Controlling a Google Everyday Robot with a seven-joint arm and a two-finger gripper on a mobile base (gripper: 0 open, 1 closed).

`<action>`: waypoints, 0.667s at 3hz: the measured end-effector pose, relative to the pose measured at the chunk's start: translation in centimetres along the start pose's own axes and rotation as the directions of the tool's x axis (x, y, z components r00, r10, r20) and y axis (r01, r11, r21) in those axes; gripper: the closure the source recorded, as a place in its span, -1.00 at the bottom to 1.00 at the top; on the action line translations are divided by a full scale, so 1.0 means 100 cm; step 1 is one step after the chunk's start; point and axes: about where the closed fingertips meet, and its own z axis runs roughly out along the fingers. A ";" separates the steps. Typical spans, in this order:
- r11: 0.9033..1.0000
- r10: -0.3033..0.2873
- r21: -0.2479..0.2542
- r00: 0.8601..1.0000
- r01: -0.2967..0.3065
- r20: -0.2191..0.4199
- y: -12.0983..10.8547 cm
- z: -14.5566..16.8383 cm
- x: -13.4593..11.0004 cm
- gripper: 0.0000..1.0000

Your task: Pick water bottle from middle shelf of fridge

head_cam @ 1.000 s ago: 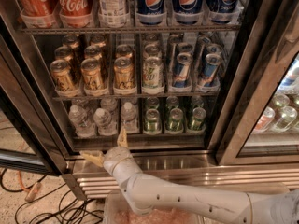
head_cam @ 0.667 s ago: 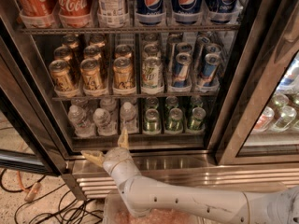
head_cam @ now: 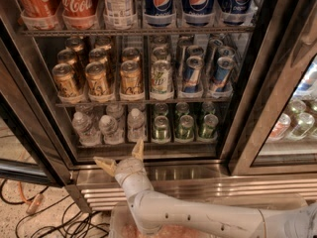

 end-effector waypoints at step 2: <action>0.999 0.030 0.032 1.000 -0.030 -0.001 -0.011 -0.001 0.003 -1.00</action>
Offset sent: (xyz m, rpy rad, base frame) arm 0.0031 -0.0102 -0.0019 0.0171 0.0101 -0.0330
